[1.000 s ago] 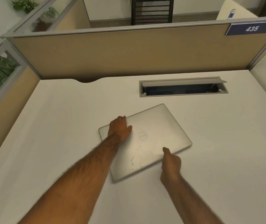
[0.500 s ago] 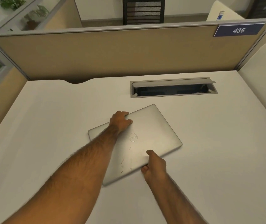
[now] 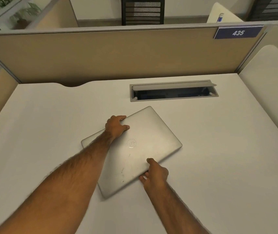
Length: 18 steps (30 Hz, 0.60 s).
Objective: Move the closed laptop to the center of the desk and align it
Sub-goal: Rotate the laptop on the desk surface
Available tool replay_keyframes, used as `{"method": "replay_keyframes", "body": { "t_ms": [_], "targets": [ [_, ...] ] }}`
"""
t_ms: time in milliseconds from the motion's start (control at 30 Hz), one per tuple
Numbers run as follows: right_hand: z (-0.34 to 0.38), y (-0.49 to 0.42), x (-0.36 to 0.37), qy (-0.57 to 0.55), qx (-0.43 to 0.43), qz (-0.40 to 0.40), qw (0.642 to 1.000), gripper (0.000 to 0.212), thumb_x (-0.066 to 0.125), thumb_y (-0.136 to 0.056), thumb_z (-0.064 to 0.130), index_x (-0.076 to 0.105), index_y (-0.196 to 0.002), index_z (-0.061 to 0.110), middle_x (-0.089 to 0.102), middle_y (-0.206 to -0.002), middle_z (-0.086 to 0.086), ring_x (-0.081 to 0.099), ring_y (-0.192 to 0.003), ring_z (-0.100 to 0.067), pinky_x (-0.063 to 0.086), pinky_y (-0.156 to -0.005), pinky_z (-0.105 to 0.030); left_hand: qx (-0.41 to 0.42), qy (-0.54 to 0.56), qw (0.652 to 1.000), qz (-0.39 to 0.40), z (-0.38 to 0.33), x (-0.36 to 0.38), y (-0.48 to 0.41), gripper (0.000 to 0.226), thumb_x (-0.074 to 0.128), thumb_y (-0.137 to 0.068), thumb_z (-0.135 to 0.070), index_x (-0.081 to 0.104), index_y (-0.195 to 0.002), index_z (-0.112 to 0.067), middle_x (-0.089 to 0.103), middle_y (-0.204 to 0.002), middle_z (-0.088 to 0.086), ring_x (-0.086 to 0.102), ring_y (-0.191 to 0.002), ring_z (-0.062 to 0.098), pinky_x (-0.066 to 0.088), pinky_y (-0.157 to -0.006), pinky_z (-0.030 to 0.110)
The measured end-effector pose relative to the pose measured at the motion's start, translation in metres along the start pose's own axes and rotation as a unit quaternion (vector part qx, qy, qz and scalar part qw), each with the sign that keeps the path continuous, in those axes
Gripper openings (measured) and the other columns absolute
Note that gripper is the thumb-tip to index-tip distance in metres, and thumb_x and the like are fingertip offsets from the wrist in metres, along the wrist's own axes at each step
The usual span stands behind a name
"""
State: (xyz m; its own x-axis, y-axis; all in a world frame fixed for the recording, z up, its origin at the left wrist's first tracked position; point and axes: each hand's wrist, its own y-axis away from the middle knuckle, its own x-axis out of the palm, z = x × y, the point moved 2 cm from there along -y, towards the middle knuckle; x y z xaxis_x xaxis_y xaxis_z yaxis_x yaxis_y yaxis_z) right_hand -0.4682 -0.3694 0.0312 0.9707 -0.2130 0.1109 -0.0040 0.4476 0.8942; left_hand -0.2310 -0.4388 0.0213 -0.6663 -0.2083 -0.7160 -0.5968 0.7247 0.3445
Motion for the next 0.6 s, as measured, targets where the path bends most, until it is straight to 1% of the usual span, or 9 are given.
{"method": "replay_keyframes", "body": {
  "t_ms": [33,133,167,233,267,300,367,500,600],
  "targets": [
    [0.0,0.0,0.0,0.0,-0.001,0.003,1.0,0.009,0.07,-0.089,0.002,0.061,-0.088,0.001,0.062,-0.083,-0.014,0.061,-0.078,-0.032,0.058,-0.079,-0.046,0.0,-0.001,1.0,-0.002,0.001,-0.002,0.001,0.066,0.078,-0.072,-0.038,0.059,-0.135,-0.03,0.057,-0.137,0.009,0.053,-0.129,0.03,0.041,-0.111,0.042],
    [-0.001,0.001,0.002,-0.001,-0.013,0.007,1.0,0.007,0.067,-0.088,-0.005,0.063,-0.093,-0.004,0.061,-0.079,-0.012,0.059,-0.067,-0.028,0.054,-0.066,-0.039,0.003,-0.005,1.0,-0.011,0.001,-0.007,0.006,0.065,0.077,-0.073,-0.038,0.059,-0.135,-0.031,0.057,-0.136,0.009,0.053,-0.128,0.03,0.04,-0.111,0.042],
    [-0.002,0.001,0.004,0.001,-0.018,0.007,1.0,0.01,0.066,-0.087,-0.008,0.064,-0.096,-0.006,0.063,-0.081,-0.014,0.06,-0.067,-0.029,0.055,-0.066,-0.039,0.003,-0.004,1.0,-0.012,0.001,-0.009,0.008,0.065,0.077,-0.073,-0.038,0.059,-0.135,-0.031,0.057,-0.135,0.009,0.053,-0.128,0.03,0.041,-0.11,0.042],
    [-0.006,-0.003,0.007,0.002,-0.033,0.006,0.999,0.016,0.065,-0.083,-0.012,0.064,-0.099,-0.01,0.07,-0.091,-0.021,0.065,-0.073,-0.032,0.06,-0.077,-0.047,0.003,0.005,1.0,-0.011,0.002,-0.013,0.011,0.068,0.077,-0.069,-0.041,0.06,-0.134,-0.031,0.059,-0.133,0.008,0.055,-0.127,0.029,0.042,-0.109,0.042],
    [-0.007,-0.005,0.008,0.003,-0.042,0.001,0.999,0.016,0.065,-0.081,-0.013,0.064,-0.096,-0.009,0.073,-0.098,-0.025,0.069,-0.078,-0.035,0.06,-0.084,-0.055,0.003,0.011,1.0,-0.011,0.004,-0.014,0.011,0.07,0.076,-0.066,-0.043,0.061,-0.133,-0.031,0.06,-0.133,0.008,0.055,-0.126,0.029,0.043,-0.109,0.043],
    [-0.008,-0.006,0.008,0.005,-0.05,-0.003,0.999,0.015,0.065,-0.079,-0.014,0.064,-0.092,-0.007,0.074,-0.103,-0.027,0.072,-0.083,-0.038,0.059,-0.088,-0.062,0.002,0.015,1.0,-0.009,0.005,-0.016,0.012,0.071,0.075,-0.063,-0.044,0.061,-0.132,-0.031,0.06,-0.132,0.007,0.056,-0.126,0.029,0.044,-0.108,0.043],
    [-0.008,-0.011,0.008,0.009,-0.064,-0.013,0.998,0.014,0.067,-0.078,-0.014,0.064,-0.088,-0.005,0.074,-0.105,-0.028,0.074,-0.091,-0.041,0.057,-0.088,-0.068,-0.001,0.02,1.0,-0.008,0.008,-0.019,0.014,0.071,0.075,-0.063,-0.044,0.061,-0.132,-0.031,0.061,-0.132,0.007,0.056,-0.126,0.028,0.044,-0.108,0.044],
    [-0.001,-0.023,0.007,0.039,-0.093,-0.041,0.994,0.017,0.075,-0.073,-0.006,0.065,-0.083,0.002,0.075,-0.095,-0.022,0.075,-0.087,-0.041,0.061,-0.085,-0.063,-0.009,0.032,0.999,-0.015,0.014,-0.024,0.02,0.076,0.071,-0.058,-0.047,0.062,-0.131,-0.03,0.062,-0.132,0.007,0.057,-0.125,0.029,0.044,-0.108,0.044],
    [0.011,-0.026,0.007,0.059,-0.117,-0.049,0.99,0.015,0.077,-0.074,-0.005,0.065,-0.08,0.002,0.073,-0.089,-0.019,0.074,-0.086,-0.041,0.062,-0.086,-0.057,-0.017,0.046,0.999,-0.02,0.021,-0.025,0.025,0.07,0.077,-0.067,-0.039,0.06,-0.134,-0.027,0.061,-0.133,0.009,0.055,-0.126,0.03,0.044,-0.108,0.043]
  ]
}}
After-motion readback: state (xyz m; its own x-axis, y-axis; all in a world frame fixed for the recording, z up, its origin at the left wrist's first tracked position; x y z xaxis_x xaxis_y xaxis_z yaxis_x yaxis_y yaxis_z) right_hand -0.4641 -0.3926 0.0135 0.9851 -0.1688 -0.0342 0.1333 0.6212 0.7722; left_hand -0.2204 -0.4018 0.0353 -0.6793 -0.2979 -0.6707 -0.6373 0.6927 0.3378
